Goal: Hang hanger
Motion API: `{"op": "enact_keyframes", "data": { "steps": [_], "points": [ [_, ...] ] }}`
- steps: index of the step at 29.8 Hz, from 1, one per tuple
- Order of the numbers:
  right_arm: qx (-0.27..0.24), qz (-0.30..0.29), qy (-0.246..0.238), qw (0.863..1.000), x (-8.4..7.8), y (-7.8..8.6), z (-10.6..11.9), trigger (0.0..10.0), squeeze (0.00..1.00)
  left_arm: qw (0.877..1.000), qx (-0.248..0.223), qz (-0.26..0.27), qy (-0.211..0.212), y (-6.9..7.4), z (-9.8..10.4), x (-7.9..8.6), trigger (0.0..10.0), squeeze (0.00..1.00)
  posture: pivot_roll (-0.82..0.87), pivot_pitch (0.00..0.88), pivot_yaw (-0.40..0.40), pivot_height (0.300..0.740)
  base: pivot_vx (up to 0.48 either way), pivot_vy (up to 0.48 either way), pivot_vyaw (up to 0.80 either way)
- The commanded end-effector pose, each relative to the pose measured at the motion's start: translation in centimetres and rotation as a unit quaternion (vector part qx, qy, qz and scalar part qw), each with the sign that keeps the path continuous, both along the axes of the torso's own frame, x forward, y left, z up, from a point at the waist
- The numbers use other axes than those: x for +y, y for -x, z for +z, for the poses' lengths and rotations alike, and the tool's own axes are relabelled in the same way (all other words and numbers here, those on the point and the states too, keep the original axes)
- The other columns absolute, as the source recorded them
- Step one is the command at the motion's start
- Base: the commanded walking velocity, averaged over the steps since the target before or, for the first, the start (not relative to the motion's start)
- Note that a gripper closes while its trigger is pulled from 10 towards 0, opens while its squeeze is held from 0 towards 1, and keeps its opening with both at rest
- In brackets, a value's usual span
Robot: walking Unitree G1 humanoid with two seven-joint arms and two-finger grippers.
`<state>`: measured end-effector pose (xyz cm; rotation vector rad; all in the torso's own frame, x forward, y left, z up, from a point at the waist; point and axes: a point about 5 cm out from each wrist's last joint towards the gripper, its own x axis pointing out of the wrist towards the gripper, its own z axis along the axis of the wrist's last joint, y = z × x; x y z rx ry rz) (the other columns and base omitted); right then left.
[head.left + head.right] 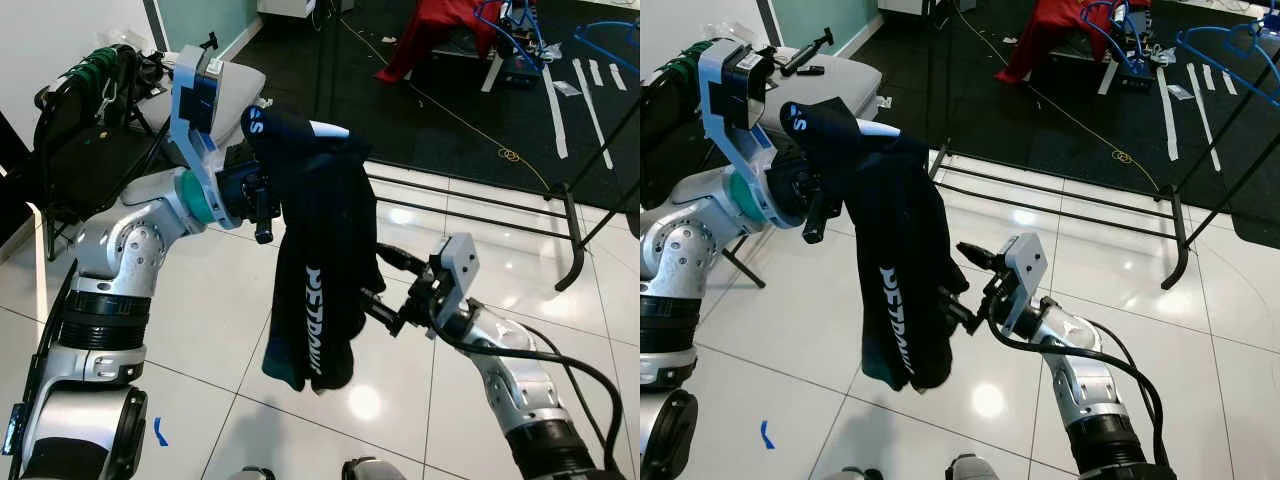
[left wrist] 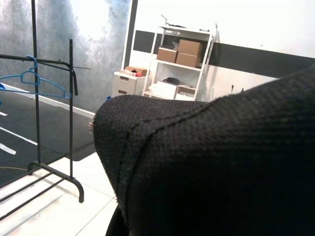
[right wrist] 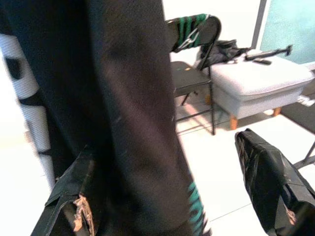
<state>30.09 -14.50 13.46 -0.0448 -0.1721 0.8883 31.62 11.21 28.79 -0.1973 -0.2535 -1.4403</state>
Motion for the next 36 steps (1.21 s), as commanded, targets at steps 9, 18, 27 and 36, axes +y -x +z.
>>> {"op": "enact_keyframes", "data": {
  "steps": [9, 18, 27, 36],
  "points": [
    [0.034, 0.057, -0.003, 0.998, -0.3, 1.1, -1.0, 3.5, 0.00, 1.000, -0.004, -0.024, 0.001, 0.4, 0.2, -0.7, 0.0, 0.00, -0.06, 0.047, 0.043, 0.740, 0.000, 0.000, 0.00],
    [0.079, 0.079, -0.016, 0.994, -0.2, 1.6, -2.3, 0.0, 0.00, 1.000, -0.006, -0.024, 0.002, 0.5, 0.4, -0.8, 0.0, 0.00, -0.06, 0.049, 0.042, 0.740, 0.000, 0.000, 0.00],
    [0.076, 0.037, -0.042, 0.996, -1.1, 0.4, -1.7, 0.0, 0.00, 1.000, -0.006, -0.023, 0.001, 0.4, 0.5, -0.8, 0.0, 0.00, -0.06, 0.043, 0.040, 0.740, 0.000, 0.000, 0.00],
    [0.072, 0.022, -0.046, 0.996, -2.0, -0.1, -0.8, 0.0, 0.00, 1.000, 0.005, 0.001, -0.012, 0.2, -0.3, -0.5, 0.0, 0.00, -0.07, 0.037, 0.043, 0.740, 0.000, 0.000, 0.00]
  ]
}}
